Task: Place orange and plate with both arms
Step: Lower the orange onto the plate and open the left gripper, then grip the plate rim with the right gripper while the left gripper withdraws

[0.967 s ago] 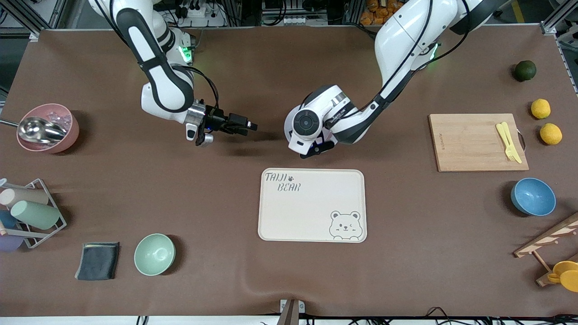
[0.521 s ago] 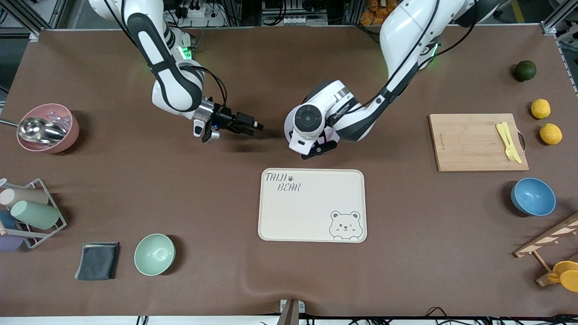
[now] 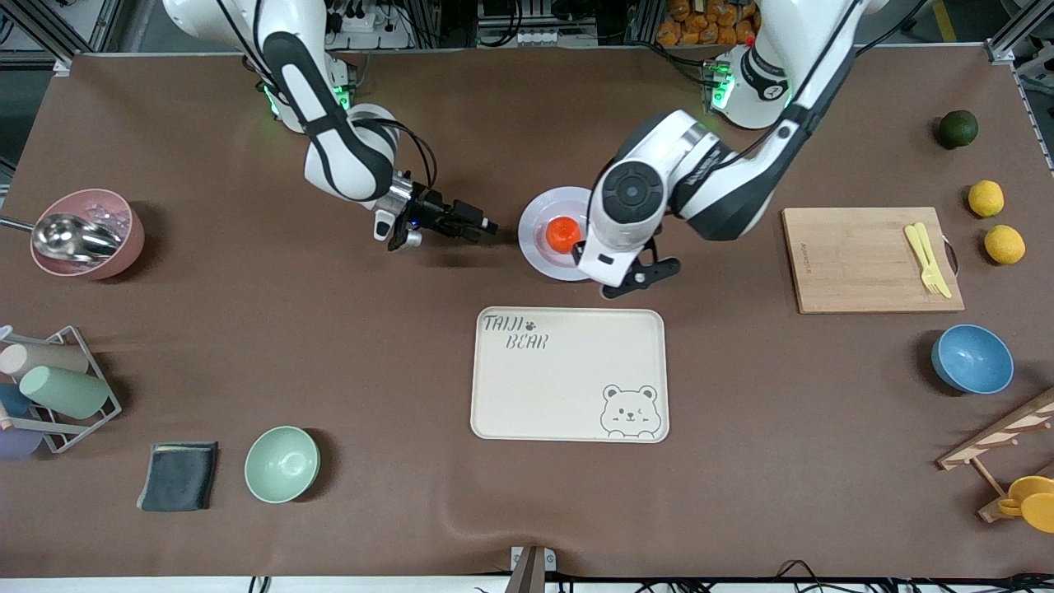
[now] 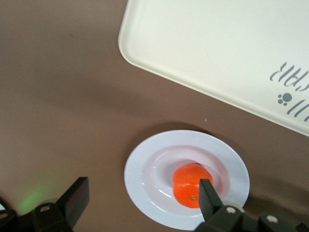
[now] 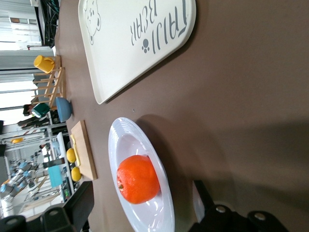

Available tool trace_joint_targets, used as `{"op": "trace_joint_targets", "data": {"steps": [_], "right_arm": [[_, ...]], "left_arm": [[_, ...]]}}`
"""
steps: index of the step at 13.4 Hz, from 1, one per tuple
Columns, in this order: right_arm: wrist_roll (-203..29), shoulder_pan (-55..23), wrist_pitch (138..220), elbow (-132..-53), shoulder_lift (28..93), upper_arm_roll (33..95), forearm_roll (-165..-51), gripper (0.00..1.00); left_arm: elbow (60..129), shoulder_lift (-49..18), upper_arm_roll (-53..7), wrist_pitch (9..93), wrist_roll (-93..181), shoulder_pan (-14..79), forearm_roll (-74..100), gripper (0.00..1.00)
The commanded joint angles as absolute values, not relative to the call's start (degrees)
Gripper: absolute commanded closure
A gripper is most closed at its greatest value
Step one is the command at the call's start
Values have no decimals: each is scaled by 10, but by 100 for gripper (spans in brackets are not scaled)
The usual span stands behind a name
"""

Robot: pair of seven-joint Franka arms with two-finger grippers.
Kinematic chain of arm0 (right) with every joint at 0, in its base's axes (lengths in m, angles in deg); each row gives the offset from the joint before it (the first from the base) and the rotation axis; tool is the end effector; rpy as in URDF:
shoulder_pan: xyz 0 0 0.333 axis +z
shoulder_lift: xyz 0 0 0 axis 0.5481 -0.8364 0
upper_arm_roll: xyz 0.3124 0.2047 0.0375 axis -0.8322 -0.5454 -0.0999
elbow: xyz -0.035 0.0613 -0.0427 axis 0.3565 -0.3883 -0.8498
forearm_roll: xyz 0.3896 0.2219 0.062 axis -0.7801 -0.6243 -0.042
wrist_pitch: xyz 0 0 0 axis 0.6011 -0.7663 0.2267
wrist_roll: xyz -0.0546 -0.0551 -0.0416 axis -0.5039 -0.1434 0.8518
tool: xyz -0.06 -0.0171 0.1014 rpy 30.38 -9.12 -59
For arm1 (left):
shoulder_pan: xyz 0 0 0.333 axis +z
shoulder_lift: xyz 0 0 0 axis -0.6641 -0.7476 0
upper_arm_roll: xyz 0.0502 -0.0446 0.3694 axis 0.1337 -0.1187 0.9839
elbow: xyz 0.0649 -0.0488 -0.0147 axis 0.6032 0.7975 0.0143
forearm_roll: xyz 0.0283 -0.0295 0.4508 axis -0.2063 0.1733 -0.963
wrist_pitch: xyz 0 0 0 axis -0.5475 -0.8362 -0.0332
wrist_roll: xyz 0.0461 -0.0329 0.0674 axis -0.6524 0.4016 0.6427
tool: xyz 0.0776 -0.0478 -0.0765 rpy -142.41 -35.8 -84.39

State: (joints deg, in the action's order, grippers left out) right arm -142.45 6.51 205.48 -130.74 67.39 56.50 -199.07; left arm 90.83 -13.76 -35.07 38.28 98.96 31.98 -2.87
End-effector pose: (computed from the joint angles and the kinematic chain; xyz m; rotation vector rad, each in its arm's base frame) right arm 0.3878 0.3532 0.1728 -2.1128 0.3362 -0.0687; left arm 0.5691 -0.4145 0.3844 -2.9672 -0.5098 0.3326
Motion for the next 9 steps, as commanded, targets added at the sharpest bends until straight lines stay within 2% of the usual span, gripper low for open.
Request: {"op": "trace_joint_targets", "data": {"steps": [1, 7, 9], "right_arm": [[-1480, 96, 2072, -1272, 634, 569, -2064, 11], [-1504, 130, 2083, -1242, 600, 569, -2135, 22], [-1505, 153, 2090, -1208, 574, 570, -2173, 26]], "left_arm": [[923, -82, -353, 361, 927, 372, -28, 0], [922, -23, -354, 333, 735, 504, 7, 0], [921, -17, -354, 329, 691, 532, 13, 0]]}}
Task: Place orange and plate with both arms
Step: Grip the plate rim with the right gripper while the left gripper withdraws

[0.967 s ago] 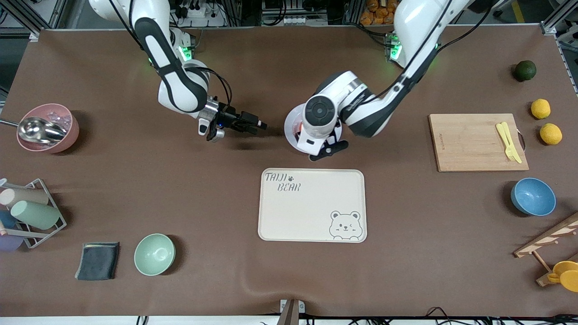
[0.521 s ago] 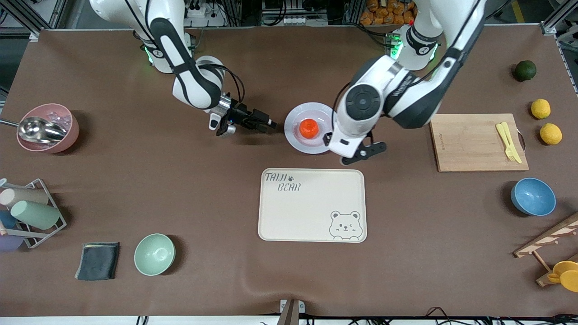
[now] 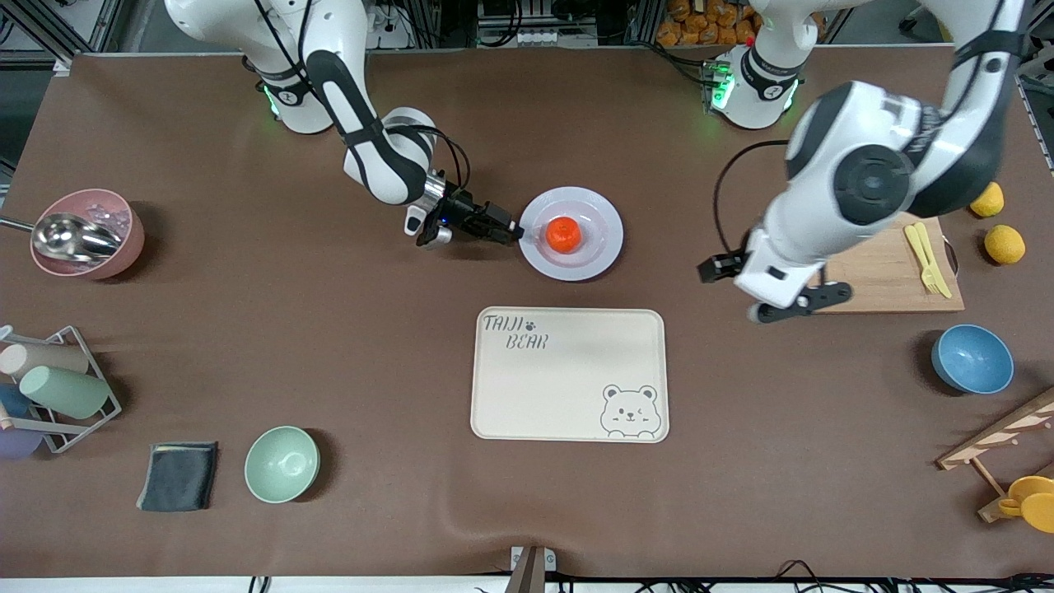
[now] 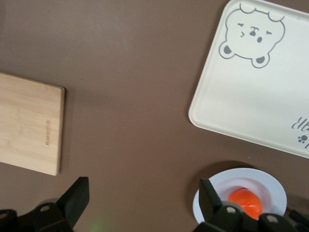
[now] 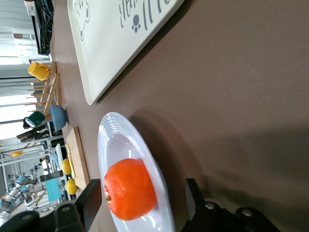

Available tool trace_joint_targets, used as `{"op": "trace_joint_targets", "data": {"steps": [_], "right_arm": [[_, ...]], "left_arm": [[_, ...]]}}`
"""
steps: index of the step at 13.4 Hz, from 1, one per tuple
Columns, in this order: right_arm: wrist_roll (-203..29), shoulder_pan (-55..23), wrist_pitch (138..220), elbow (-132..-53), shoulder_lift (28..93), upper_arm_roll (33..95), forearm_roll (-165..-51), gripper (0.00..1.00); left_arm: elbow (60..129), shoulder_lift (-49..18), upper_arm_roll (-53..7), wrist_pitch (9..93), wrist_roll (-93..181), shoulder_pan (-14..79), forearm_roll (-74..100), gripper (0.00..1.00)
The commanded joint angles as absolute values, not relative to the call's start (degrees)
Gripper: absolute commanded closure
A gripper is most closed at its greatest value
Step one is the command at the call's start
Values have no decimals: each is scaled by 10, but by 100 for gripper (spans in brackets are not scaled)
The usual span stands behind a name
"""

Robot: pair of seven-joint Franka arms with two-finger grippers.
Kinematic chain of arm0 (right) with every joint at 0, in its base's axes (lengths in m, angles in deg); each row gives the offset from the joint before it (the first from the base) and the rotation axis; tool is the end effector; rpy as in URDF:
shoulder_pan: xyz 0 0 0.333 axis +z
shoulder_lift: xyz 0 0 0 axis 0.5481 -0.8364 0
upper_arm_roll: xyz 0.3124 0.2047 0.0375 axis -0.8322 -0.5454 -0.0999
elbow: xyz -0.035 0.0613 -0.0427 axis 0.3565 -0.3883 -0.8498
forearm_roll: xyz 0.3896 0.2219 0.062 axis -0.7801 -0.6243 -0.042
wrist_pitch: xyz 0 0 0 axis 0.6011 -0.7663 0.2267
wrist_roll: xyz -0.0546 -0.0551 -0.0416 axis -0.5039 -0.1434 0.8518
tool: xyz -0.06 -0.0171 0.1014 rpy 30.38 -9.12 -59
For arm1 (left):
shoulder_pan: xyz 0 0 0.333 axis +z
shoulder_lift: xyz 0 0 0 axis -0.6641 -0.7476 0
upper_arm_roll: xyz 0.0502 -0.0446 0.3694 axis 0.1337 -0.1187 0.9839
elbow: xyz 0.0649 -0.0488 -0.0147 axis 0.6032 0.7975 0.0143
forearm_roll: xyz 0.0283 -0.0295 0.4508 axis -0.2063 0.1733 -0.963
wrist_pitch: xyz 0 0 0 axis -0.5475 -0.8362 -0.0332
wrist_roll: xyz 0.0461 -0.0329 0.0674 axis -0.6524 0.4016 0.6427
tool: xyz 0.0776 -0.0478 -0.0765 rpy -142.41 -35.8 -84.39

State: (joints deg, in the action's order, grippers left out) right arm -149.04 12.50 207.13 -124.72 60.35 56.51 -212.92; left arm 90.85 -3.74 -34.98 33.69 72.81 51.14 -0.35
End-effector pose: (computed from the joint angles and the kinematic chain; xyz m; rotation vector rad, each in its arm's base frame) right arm 0.3702 0.4107 0.1402 -2.0911 0.4005 -0.1056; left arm 0.6443 -0.2072 0.4873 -3.0797 -0.3602 0.2531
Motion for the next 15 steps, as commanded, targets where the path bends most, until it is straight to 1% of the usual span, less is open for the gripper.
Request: {"op": "trace_joint_targets", "data": {"steps": [1, 3, 5, 7, 9, 11, 13, 14, 15], "right_arm": [[-1507, 155, 2102, -1198, 571, 570, -2176, 28], [-1520, 150, 2107, -1197, 569, 570, -2176, 29], [-1530, 153, 2108, -1192, 561, 569, -2179, 32], [-1533, 156, 2108, -1191, 558, 570, -2194, 38], [-1552, 155, 2108, -1191, 555, 569, -2196, 52], [-1555, 155, 2108, -1191, 554, 569, -2198, 69], [-1554, 155, 2108, -1192, 554, 569, -2198, 85], [-1554, 155, 2105, -1195, 554, 569, -2198, 97], [-1554, 155, 2102, -1193, 555, 569, -2199, 100]], "left_arm": [[921, -11, -354, 329, 680, 538, 13, 0], [921, -5, -353, 329, 652, 551, 13, 0], [921, 4, -353, 329, 624, 560, 13, 0], [921, 15, -340, 329, 592, 557, 13, 0], [924, 46, -256, 321, 529, 507, 17, 0], [924, 72, -160, 308, 480, 441, 45, 0], [921, 91, -113, 292, 470, 401, 46, 0], [919, 100, -94, 284, 471, 385, 46, 0], [916, 109, -72, 278, 472, 367, 46, 0]]}}
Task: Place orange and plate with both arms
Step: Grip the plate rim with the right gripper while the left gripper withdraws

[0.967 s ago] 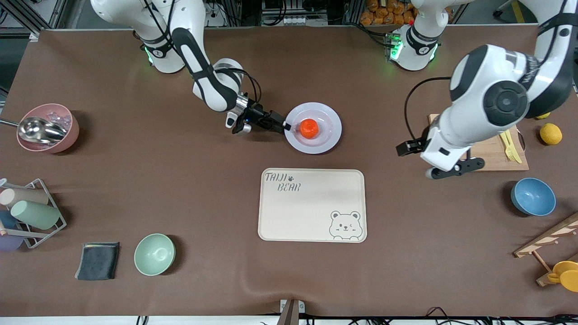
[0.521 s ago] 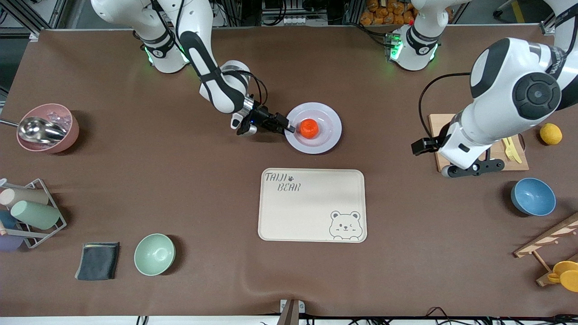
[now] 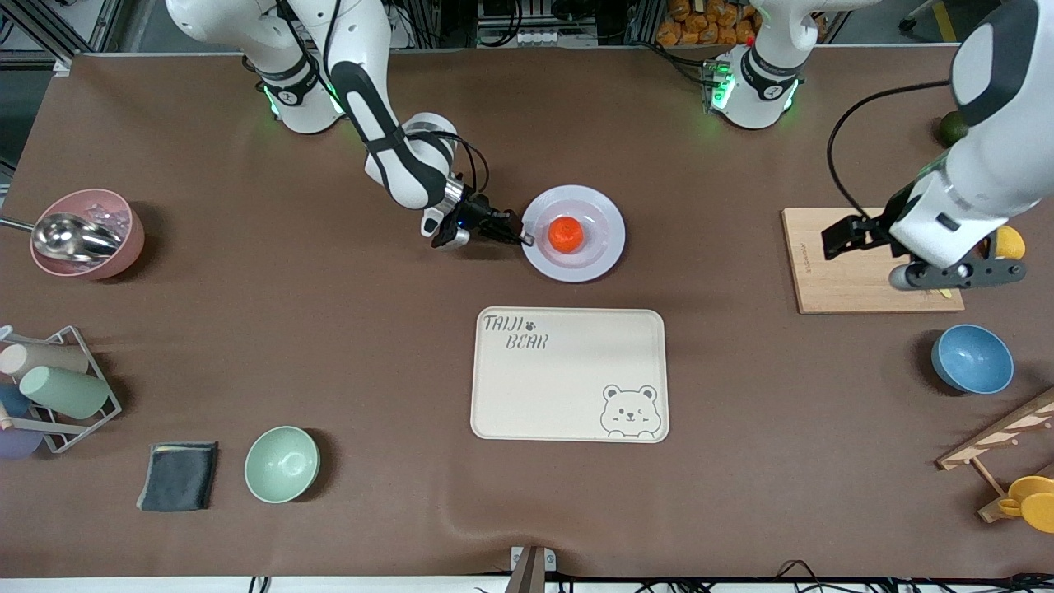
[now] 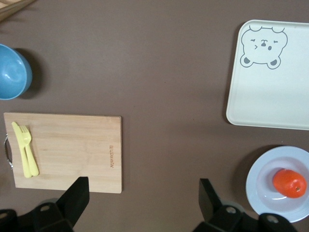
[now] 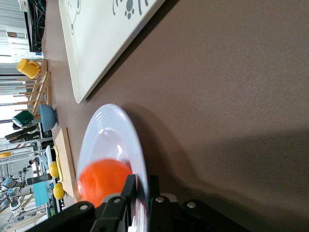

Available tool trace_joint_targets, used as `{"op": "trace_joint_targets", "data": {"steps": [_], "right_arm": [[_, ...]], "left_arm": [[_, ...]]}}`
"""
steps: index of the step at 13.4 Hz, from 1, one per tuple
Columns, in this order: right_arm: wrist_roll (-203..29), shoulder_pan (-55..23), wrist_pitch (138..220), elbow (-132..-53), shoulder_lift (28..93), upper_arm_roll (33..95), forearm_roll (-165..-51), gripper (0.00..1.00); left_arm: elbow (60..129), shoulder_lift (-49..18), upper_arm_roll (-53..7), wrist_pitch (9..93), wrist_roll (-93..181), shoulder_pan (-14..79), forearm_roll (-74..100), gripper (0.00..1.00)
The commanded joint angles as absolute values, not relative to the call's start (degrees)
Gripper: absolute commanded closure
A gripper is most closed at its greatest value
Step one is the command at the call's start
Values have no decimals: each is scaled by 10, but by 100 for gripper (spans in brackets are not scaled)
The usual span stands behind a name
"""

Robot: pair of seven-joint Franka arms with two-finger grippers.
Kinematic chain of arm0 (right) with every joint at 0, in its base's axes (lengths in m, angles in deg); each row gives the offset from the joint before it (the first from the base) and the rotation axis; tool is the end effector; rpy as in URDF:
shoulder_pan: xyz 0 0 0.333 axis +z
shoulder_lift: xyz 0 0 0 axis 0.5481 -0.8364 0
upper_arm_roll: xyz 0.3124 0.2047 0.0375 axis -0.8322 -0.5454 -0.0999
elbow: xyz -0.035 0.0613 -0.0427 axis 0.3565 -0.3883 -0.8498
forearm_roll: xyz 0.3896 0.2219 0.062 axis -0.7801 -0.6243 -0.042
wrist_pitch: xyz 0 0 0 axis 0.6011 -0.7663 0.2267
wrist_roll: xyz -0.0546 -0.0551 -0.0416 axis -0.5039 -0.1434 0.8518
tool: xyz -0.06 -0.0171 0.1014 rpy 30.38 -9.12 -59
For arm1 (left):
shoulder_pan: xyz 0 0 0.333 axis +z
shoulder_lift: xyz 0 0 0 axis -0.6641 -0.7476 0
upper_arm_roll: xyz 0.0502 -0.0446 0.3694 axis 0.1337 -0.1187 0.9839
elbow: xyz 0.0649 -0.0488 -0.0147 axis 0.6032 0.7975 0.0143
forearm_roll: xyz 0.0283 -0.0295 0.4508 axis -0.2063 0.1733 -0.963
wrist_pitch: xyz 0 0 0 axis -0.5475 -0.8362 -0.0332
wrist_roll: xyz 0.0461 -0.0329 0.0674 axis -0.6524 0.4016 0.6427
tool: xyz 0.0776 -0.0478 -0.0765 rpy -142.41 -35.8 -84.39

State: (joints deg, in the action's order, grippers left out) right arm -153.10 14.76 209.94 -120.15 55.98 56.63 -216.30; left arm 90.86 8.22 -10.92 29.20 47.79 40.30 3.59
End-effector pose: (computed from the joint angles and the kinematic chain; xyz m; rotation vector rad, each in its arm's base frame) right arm 0.3701 0.4363 0.1207 -2.1321 0.3715 -0.1442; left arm 0.6235 -0.0818 0.5986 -3.1262 -0.0640 0.0953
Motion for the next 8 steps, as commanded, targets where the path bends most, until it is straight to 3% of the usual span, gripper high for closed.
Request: {"op": "trace_joint_targets", "data": {"steps": [1, 8], "right_arm": [[-1554, 154, 2101, -1190, 555, 569, -2207, 100], [-1547, 155, 2100, -1199, 598, 565, -2278, 100]], "left_arm": [[916, 121, -50, 271, 471, 348, 46, 0], [883, 136, -40, 217, 387, 353, 35, 0]]}}
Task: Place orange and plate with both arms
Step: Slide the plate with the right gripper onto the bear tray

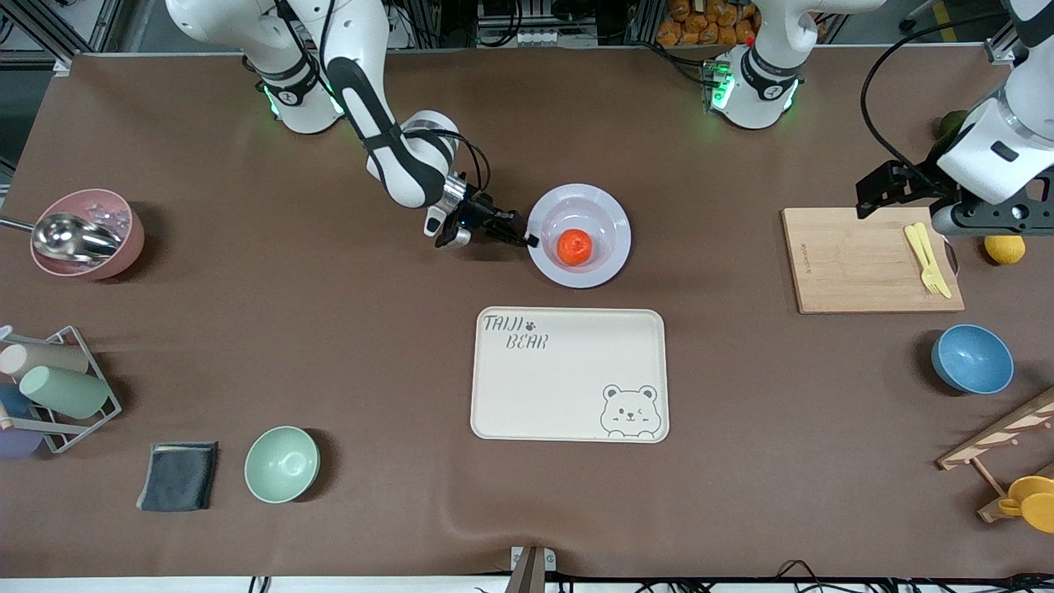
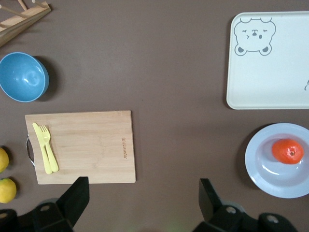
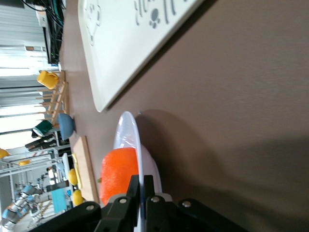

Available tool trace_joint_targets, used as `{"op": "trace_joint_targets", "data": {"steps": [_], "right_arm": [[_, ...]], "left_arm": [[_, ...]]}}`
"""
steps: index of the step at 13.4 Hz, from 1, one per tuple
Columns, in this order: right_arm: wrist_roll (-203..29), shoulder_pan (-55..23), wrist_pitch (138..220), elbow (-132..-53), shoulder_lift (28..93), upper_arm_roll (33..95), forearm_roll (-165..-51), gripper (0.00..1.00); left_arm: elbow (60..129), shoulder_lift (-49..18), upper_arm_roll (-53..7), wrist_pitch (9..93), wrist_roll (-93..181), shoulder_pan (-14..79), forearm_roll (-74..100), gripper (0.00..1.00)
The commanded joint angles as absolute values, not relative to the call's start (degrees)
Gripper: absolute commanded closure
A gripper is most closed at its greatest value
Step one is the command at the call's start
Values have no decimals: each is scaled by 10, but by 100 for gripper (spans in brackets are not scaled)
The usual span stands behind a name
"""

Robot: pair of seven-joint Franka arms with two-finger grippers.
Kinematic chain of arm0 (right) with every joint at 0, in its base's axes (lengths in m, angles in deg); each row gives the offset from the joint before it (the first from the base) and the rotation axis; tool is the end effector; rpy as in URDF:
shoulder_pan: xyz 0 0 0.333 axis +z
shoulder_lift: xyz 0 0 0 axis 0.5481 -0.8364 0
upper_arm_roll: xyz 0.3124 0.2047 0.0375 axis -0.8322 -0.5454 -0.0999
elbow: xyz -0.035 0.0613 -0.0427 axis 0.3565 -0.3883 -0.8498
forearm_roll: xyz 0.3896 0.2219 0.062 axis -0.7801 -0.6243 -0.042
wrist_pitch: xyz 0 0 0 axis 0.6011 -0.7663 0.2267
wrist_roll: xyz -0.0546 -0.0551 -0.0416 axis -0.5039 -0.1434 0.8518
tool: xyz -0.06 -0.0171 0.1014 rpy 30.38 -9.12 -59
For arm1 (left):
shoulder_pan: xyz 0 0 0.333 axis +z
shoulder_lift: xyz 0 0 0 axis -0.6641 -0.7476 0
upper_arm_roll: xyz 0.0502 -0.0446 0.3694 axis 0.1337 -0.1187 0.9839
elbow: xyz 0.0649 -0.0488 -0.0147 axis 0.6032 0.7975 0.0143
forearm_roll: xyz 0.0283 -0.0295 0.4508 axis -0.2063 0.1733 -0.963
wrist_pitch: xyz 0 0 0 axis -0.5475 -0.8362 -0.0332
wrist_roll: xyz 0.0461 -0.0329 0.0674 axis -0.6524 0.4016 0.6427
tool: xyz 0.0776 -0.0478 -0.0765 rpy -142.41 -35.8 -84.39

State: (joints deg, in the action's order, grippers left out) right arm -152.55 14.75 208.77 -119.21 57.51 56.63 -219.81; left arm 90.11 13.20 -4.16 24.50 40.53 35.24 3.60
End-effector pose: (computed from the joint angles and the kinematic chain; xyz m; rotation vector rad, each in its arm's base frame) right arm 0.3790 0.4492 0.1426 -2.0520 0.4284 -0.1634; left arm 0.5913 -0.0607 0.6519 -3.1290 0.0866 0.0686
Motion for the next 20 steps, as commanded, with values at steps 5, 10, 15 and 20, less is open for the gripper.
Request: {"op": "trace_joint_targets", "data": {"steps": [5, 10, 15, 20], "right_arm": [[-1526, 148, 2087, -1194, 619, 558, -2313, 100], [-1492, 116, 2094, -1157, 641, 564, -2334, 100], [-1500, 40, 2093, -1055, 574, 565, -2325, 100], [-1509, 5, 2090, -930, 443, 565, -2270, 100]], "left_arm": [[857, 137, -35, 181, 415, 354, 36, 0], [847, 138, -32, 175, 415, 356, 35, 0], [846, 139, -34, 170, 407, 361, 35, 0], [846, 150, -38, 171, 407, 360, 36, 0]]}}
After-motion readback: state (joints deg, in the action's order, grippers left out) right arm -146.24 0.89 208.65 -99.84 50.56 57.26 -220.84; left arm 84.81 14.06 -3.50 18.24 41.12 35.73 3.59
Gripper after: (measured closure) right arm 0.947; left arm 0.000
